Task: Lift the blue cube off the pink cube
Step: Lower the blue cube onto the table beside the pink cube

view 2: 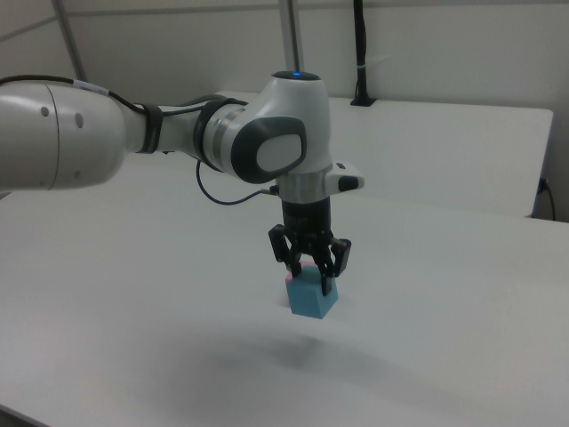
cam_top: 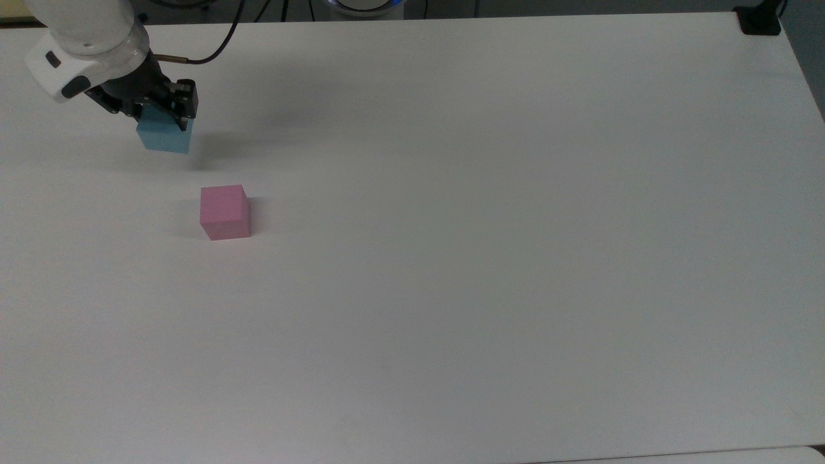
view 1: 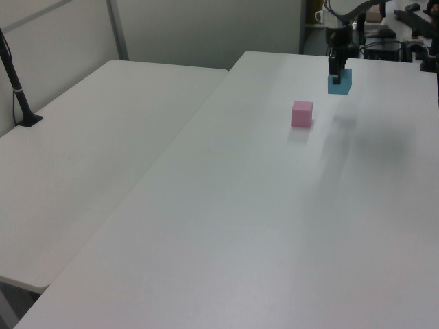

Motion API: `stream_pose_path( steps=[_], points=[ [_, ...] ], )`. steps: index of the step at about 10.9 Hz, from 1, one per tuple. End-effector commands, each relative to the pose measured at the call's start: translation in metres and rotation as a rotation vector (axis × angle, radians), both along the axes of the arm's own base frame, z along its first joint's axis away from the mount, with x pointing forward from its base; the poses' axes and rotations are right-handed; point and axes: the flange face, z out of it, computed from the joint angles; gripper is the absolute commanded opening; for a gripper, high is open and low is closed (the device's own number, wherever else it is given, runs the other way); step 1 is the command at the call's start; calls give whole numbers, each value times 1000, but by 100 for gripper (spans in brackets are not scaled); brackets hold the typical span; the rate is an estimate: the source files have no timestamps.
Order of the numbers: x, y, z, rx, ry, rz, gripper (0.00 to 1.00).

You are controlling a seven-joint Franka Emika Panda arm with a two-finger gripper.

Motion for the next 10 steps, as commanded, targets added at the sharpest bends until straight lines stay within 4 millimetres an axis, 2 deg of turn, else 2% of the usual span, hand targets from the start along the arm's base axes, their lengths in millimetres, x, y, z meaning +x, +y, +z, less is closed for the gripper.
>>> stream_pose_path(
  steps=[1,4,6,9,10],
  points=[
    [-29,-19,-12,30,43,73,45],
    [-47,-37,-57,32,23,125,45],
    [-51,-45,-75,31,17,138,45],
    [-53,-55,-90,42,30,140,48],
    [-52,-57,-90,35,12,134,73]
  ],
)
